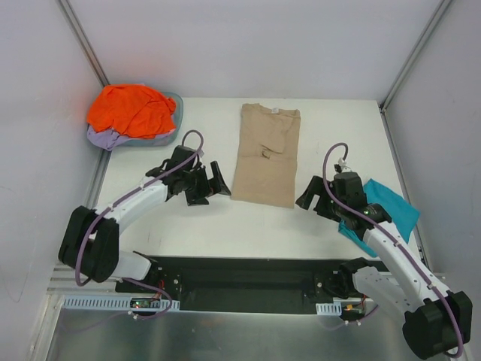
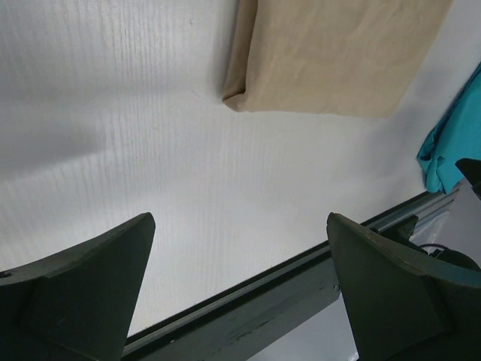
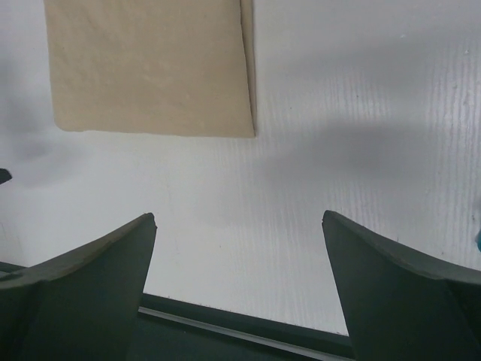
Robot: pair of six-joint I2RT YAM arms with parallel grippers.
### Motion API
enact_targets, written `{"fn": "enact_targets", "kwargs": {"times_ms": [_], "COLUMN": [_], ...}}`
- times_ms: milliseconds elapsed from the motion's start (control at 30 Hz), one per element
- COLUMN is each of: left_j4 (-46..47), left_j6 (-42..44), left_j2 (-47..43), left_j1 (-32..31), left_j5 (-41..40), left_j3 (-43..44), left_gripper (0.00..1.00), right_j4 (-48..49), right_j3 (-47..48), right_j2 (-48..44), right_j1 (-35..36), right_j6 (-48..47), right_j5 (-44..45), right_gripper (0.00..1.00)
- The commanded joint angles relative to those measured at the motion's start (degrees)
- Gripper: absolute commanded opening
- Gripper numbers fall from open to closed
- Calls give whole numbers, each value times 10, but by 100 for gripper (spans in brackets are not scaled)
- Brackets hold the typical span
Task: Fold and stack the t-shirts
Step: Fold the folded rectangular tshirt in 1/3 of the way
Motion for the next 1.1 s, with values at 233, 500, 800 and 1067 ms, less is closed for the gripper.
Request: {"fn": "enact_targets", "kwargs": {"times_ms": [233, 500, 800, 1067], "left_j4": [71, 88, 93, 93], "left_j6": [-34, -39, -44, -38], "left_j2": [173, 238, 280, 297], "left_j1": [-1, -7, -10, -10], "left_j5": [63, 105, 110, 111], "left_j3": [70, 83, 92, 110], "left_gripper": [73, 52, 31, 29], "right_j4": [14, 11, 37, 53], "right_j3": [2, 5, 16, 21], "right_j2": [17, 39, 94, 134], "right_j1": [0, -1, -1, -1], "right_j6": [10, 8, 2, 1], "right_j5": [-16, -4, -26, -48], "right_gripper": [97, 97, 97, 99]}}
